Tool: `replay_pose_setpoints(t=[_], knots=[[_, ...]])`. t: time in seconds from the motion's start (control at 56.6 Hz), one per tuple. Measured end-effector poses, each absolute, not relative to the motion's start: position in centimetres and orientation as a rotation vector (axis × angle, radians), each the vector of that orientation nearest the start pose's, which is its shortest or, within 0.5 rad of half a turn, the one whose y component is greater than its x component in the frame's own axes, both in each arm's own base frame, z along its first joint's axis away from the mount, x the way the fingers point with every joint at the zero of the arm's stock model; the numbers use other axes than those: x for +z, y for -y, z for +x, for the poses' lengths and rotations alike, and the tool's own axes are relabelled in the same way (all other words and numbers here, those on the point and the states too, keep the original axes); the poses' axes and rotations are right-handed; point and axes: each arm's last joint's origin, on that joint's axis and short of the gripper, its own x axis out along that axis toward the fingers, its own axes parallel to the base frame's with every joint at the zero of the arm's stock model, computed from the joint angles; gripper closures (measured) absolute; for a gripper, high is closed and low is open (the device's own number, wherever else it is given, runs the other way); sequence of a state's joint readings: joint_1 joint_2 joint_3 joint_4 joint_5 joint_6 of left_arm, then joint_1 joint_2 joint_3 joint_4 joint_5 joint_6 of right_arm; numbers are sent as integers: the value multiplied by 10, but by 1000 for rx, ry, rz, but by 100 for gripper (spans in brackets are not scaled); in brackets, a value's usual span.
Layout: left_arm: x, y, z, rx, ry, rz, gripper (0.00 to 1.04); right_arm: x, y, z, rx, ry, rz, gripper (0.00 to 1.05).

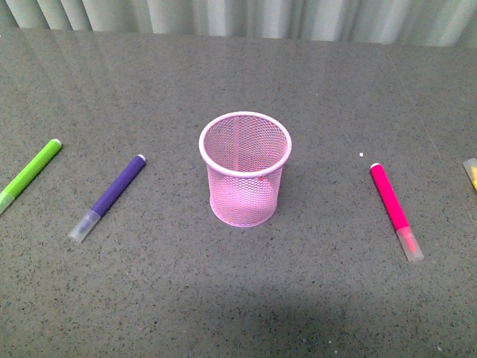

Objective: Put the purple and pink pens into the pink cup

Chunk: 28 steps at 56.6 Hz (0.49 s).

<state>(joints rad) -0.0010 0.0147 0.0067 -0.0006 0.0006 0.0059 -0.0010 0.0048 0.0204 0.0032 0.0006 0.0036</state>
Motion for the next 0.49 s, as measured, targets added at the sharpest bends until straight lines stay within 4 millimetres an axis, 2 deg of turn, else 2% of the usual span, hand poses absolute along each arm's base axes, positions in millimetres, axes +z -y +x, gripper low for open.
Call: replay_pose_setpoints(t=[0.495], knots=[[165, 0, 98, -2, -9, 6, 8, 170, 0, 97, -1, 19, 4, 7]])
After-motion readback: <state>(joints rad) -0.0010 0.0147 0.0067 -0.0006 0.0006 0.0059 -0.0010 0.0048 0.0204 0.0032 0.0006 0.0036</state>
